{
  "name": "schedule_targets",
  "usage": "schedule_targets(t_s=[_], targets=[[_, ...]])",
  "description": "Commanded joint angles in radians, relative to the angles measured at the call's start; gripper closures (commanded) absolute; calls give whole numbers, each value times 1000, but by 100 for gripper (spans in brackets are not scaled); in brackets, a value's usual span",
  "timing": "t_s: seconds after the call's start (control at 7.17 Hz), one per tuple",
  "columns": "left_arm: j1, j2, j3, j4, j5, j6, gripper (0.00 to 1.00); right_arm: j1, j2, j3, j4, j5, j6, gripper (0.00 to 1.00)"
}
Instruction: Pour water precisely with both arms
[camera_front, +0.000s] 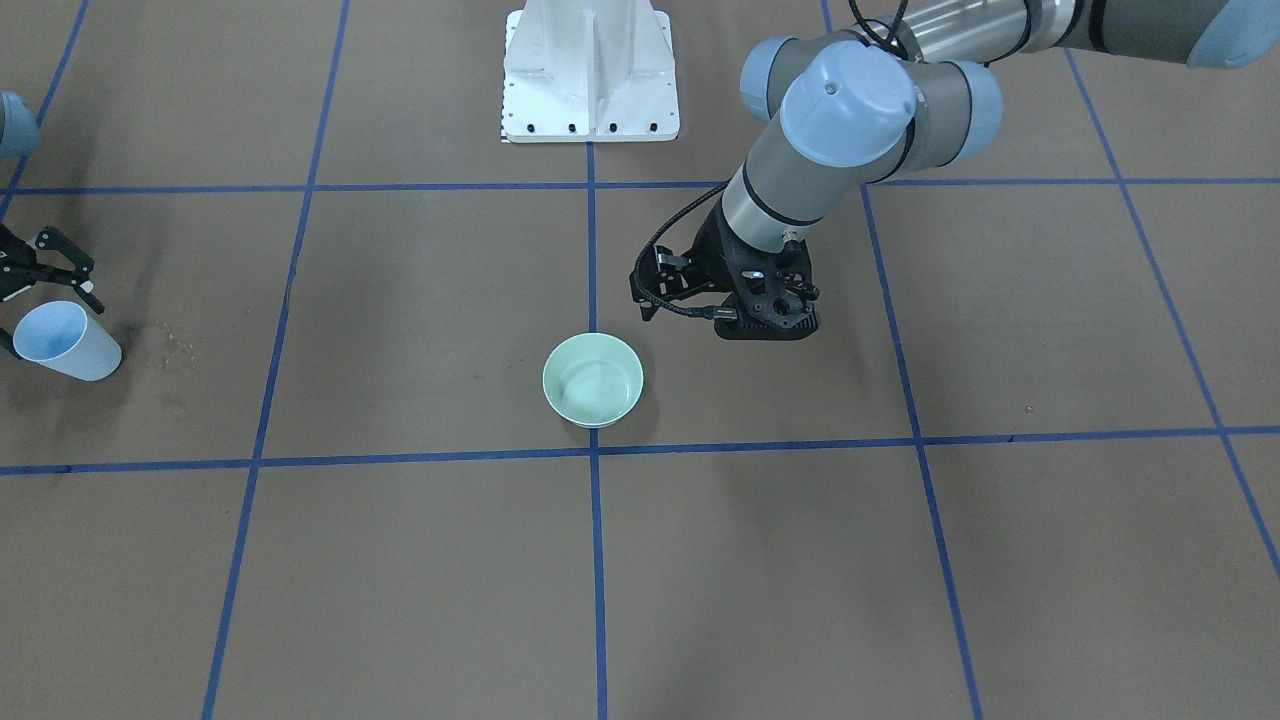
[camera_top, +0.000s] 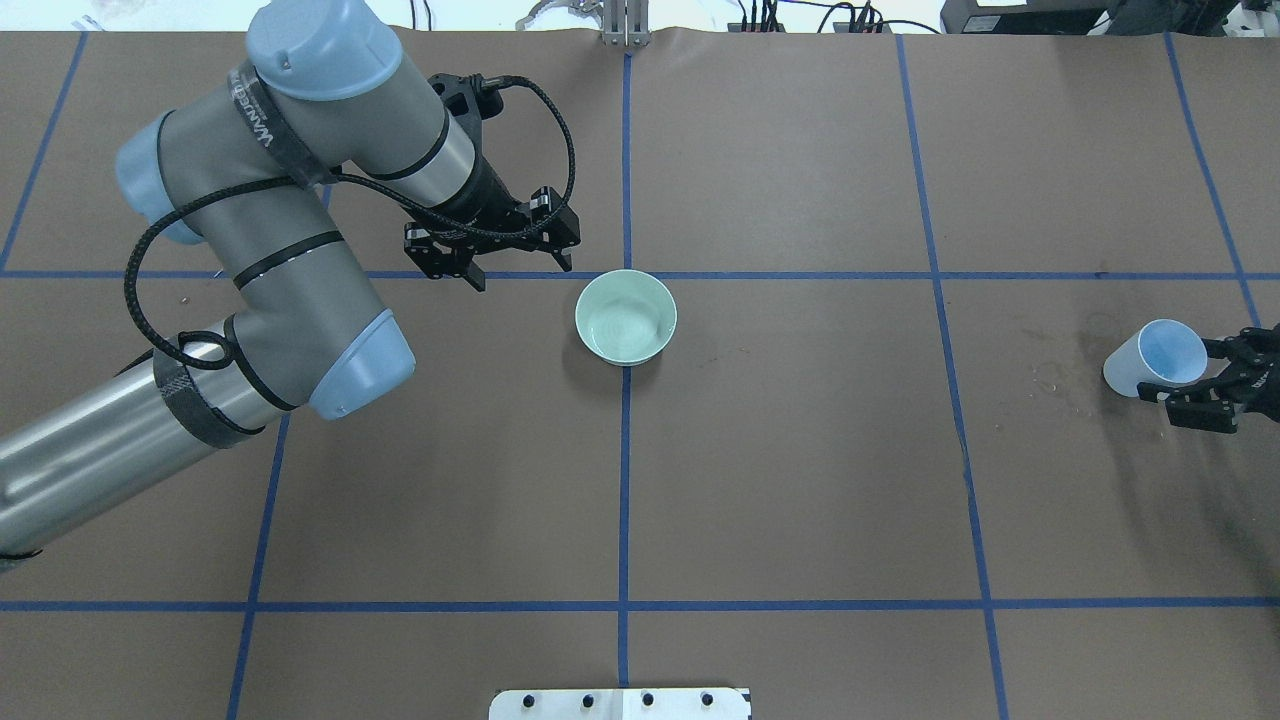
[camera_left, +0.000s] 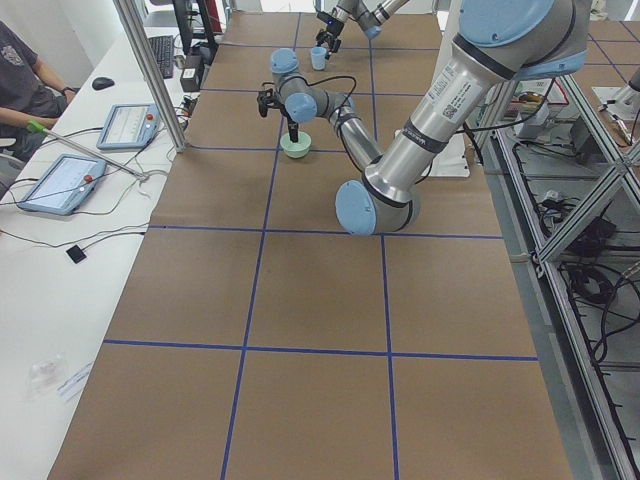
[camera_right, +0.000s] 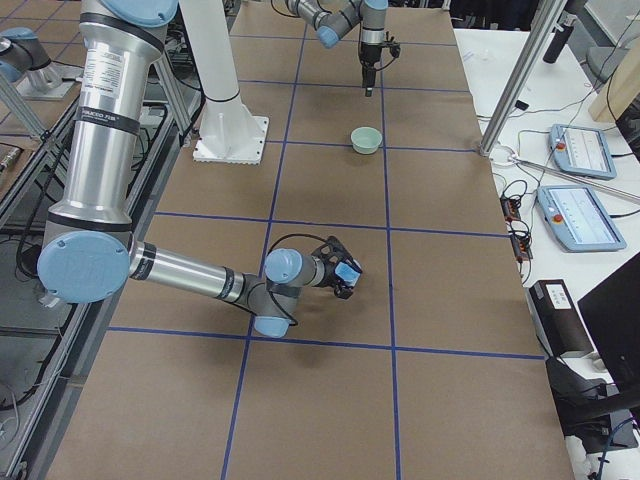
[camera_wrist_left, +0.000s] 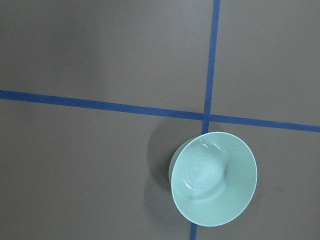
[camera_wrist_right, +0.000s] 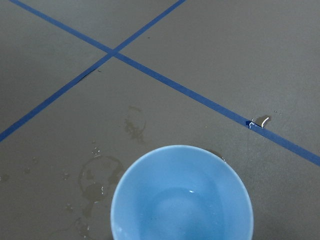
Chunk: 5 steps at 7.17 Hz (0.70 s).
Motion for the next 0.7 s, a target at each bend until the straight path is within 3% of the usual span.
schedule_targets(t_s=[0.0,0.28,0.56], targets=[[0,1,-1,0,-1,0,0,-6,9,-5,1,-4,-1,1],[0,1,-1,0,-1,0,0,-8,13,-9,2,3,-7,25],[0,3,-1,0,1,0,0,-6,33,23,-4,6,-1,41]])
